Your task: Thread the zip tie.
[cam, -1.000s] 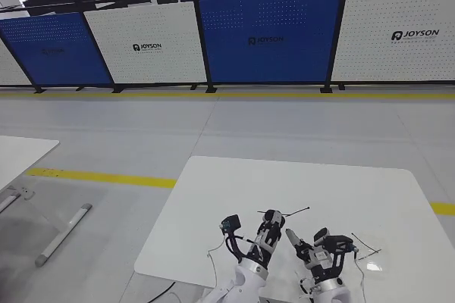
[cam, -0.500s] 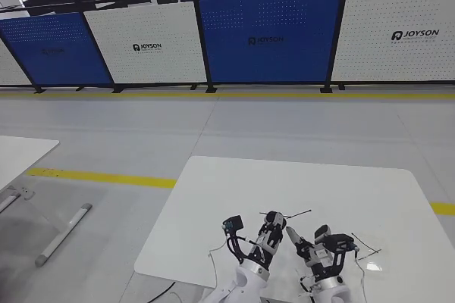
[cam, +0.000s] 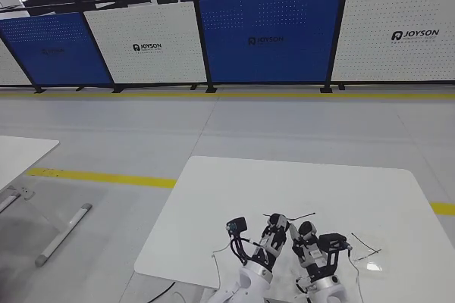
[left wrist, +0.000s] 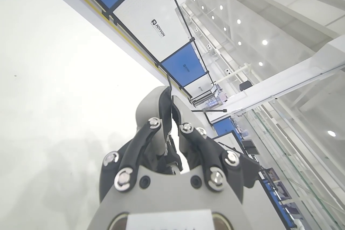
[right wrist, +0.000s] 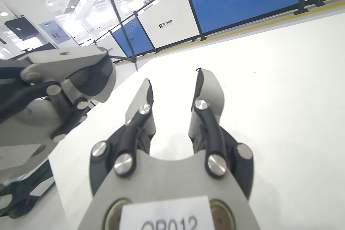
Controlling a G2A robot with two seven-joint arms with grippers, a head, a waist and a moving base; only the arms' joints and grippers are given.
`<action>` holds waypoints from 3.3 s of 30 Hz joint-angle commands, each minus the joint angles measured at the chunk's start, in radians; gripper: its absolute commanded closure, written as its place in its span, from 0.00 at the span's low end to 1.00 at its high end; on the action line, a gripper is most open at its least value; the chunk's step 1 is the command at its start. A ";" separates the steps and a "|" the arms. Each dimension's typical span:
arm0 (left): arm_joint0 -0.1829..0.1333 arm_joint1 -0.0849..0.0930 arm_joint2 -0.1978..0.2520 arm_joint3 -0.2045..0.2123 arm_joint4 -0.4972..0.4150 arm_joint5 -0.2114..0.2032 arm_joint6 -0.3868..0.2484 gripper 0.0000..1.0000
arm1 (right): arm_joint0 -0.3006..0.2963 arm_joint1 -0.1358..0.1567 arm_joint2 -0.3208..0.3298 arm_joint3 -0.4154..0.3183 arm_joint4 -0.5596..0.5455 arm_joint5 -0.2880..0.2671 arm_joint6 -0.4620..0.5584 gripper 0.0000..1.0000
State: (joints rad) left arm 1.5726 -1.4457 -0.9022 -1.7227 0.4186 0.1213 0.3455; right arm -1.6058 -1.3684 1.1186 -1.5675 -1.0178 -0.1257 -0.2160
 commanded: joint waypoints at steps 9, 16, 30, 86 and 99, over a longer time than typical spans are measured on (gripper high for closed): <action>-0.006 -0.003 0.014 0.013 0.020 0.013 -0.003 1.00 | -0.001 0.007 0.015 -0.018 0.047 -0.065 0.068 0.70; -0.011 -0.005 0.021 0.022 0.028 0.019 -0.005 1.00 | -0.001 0.010 0.024 -0.026 0.066 -0.085 0.086 0.73; -0.003 -0.006 0.035 0.022 0.054 0.020 -0.006 1.00 | 0.001 0.011 0.017 -0.028 0.057 -0.075 0.068 0.79; 0.046 -0.001 0.034 -0.036 0.002 -0.183 0.013 1.00 | 0.025 0.015 -0.007 0.028 0.016 -0.059 0.052 1.00; 0.074 0.006 0.039 -0.052 0.024 -0.213 0.031 1.00 | 0.021 0.017 -0.006 0.027 0.008 -0.062 0.043 1.00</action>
State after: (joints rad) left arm 1.6448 -1.4407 -0.8630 -1.7736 0.4423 -0.0893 0.3754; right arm -1.5846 -1.3517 1.1123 -1.5407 -1.0090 -0.1875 -0.1736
